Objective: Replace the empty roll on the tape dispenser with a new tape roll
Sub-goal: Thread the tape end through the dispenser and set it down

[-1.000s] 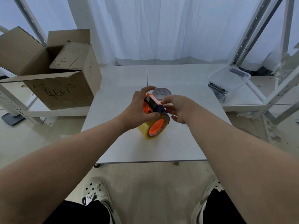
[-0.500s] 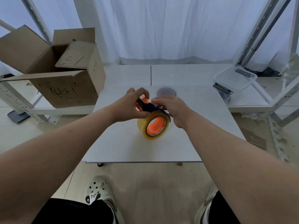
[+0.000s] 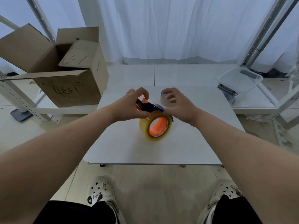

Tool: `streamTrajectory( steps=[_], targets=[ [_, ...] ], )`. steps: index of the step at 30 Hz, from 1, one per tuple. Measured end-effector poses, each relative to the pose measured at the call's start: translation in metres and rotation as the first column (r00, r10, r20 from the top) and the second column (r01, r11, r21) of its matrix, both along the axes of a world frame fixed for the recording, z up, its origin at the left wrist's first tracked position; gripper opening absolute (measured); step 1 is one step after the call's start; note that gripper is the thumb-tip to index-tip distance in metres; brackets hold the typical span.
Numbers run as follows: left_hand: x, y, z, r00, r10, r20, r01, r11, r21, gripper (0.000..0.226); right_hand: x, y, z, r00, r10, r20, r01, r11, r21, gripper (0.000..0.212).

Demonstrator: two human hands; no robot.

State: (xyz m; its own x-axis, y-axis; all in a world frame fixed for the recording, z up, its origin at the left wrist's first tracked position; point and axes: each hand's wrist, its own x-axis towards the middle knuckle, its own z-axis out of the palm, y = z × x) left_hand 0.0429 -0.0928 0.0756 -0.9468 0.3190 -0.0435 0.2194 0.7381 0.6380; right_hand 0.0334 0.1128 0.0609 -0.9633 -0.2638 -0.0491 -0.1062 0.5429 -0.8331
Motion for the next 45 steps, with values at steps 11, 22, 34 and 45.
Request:
streamTrajectory(
  steps=[11, 22, 34, 45],
  targets=[
    [-0.008, 0.001, 0.002, 0.991, 0.023, 0.132, -0.038, 0.992, 0.116, 0.047, 0.016, -0.022, -0.023, 0.977, 0.159, -0.14, -0.134, 0.976, 0.172, 0.061],
    [-0.024, 0.003, -0.003, 0.932, 0.041, 0.359, -0.171, 0.926, 0.338, 0.05, -0.009, -0.027, -0.029, 0.964, 0.153, -0.216, -0.081, 0.947, 0.312, 0.063],
    [-0.072, 0.057, -0.05, 0.956, 0.287, -0.063, -0.276, 0.951, 0.136, 0.051, -0.035, 0.066, -0.028, 0.966, -0.203, 0.157, 0.186, 0.975, 0.118, 0.062],
    [-0.085, 0.088, -0.086, 0.96, -0.105, -0.258, -0.093, 0.753, -0.651, 0.038, -0.068, 0.096, -0.041, 0.879, -0.374, 0.296, 0.319, 0.922, 0.219, 0.056]
  ],
)
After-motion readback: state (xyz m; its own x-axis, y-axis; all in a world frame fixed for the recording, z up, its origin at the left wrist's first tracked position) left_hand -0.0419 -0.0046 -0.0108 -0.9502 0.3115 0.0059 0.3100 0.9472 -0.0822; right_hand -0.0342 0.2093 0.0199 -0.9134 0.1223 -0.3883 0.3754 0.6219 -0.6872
